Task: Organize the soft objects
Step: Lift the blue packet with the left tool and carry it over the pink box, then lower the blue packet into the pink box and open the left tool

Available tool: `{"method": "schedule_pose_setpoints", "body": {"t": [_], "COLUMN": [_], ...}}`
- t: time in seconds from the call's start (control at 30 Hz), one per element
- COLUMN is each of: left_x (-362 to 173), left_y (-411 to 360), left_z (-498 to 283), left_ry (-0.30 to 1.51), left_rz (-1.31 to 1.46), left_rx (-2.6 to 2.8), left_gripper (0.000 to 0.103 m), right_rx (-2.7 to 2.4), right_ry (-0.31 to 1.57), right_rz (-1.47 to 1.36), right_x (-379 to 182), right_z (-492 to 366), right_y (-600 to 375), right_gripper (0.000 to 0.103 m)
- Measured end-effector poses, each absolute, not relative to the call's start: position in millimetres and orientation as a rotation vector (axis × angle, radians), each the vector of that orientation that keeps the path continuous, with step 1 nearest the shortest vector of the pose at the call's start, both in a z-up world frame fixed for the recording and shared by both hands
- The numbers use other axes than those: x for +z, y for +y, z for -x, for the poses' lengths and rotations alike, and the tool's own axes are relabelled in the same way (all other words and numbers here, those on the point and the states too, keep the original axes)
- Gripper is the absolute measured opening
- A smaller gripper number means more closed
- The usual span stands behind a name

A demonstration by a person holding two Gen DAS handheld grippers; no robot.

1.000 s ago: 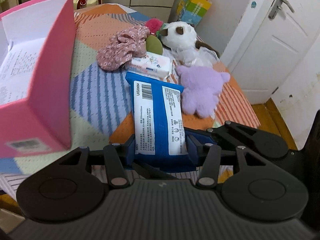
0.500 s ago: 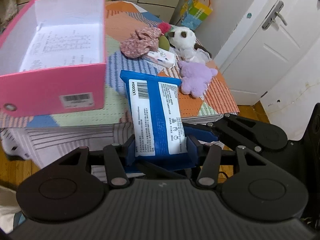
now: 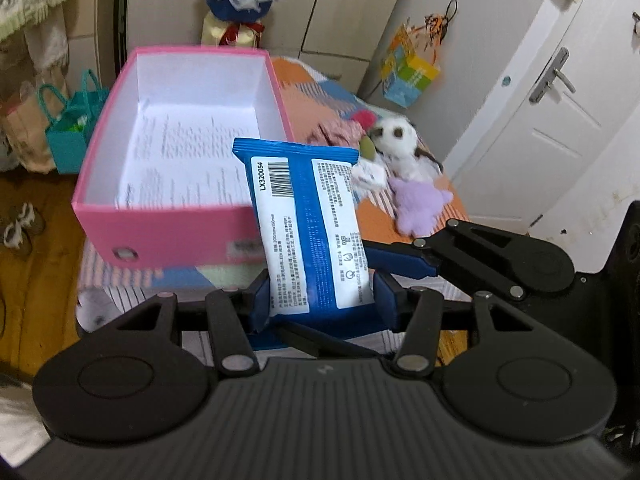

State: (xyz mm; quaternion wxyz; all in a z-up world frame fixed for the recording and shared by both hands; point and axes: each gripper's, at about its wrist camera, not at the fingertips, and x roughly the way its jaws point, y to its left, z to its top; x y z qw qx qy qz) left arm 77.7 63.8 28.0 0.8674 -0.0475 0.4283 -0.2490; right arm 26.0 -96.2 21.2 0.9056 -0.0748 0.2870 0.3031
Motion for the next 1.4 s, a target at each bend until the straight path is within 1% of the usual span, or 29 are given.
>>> {"method": "schedule_pose_setpoints", "body": {"t": [0.17,0.33,0.57,0.73,1.1,1.2,1.23,1.27,1.33,1.4], "left_x": [39,42,21,3,-29,-34,-34,-33,-28,-24], "left_y": [72,77,81,82,86,87,88,88,87,87], "left_z": [-108,-159,-242,-282,-324,-329,-329,-328,-323,-316], "left_ry": [0.874,0.877,0.939,0.972,1.018,1.022,1.022,1.015,0.984,0.952], "left_rz": [0.104,0.126,0.177,0.218,0.324,0.327,0.323,0.319,0.287,0.249], "left_rx": [-0.519,-0.525,-0.542,-0.528,-0.493,-0.488,-0.488,-0.489,-0.485,-0.475], "left_gripper": [0.051,0.051,0.051,0.051,0.051,0.051,0.054,0.059,0.062,0.062], "right_rx": [0.620,0.624,0.611,0.591,0.554,0.537,0.521,0.500,0.477,0.481], "right_ry": [0.568,0.568,0.621,0.668,0.759,0.751,0.724,0.700,0.684,0.683], "right_rz": [0.153,0.154,0.146,0.164,0.255,0.282,0.317,0.358,0.413,0.409], "right_x": [31,35,21,8,-8,-13,-15,-16,-19,-18], "right_z": [-52,-96,-169,-210,-252,-254,-250,-246,-241,-236], "right_y": [-88,-80,-75,-69,-53,-51,-48,-45,-42,-43], "right_gripper": [0.064,0.064,0.064,0.064,0.065,0.065,0.065,0.067,0.068,0.068]}}
